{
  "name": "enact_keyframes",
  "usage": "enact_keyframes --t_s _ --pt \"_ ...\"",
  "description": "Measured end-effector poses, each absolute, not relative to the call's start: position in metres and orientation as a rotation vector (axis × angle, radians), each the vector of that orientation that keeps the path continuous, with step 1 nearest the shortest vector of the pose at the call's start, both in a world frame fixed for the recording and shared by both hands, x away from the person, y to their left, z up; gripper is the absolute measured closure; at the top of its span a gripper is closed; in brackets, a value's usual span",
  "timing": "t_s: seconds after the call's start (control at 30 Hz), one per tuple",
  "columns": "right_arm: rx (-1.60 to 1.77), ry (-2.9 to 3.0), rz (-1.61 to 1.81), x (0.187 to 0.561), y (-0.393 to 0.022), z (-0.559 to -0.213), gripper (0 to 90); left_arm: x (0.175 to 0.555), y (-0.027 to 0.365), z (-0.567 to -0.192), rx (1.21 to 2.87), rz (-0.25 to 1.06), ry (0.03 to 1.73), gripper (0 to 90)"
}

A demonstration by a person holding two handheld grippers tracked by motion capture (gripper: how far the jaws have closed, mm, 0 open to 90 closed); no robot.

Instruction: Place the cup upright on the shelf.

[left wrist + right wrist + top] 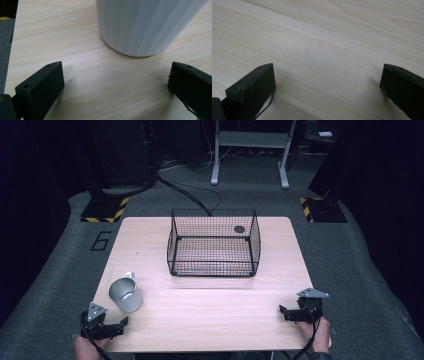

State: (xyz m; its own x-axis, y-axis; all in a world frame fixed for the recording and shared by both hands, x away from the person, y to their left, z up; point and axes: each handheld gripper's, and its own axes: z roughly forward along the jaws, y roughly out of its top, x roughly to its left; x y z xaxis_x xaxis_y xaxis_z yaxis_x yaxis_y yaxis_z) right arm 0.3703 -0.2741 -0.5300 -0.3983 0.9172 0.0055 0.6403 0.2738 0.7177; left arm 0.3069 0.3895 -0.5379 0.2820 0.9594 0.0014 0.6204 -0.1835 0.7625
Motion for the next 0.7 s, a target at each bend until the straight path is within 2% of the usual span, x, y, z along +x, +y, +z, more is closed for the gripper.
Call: enact_keyframes --t_s 0.7 --pt "1.413 2.128 0.900 0.3701 -0.2747 -0.5300 0.0 0.3053 0.3890 -0.5361 1.909 0.655 1.412 0.1"
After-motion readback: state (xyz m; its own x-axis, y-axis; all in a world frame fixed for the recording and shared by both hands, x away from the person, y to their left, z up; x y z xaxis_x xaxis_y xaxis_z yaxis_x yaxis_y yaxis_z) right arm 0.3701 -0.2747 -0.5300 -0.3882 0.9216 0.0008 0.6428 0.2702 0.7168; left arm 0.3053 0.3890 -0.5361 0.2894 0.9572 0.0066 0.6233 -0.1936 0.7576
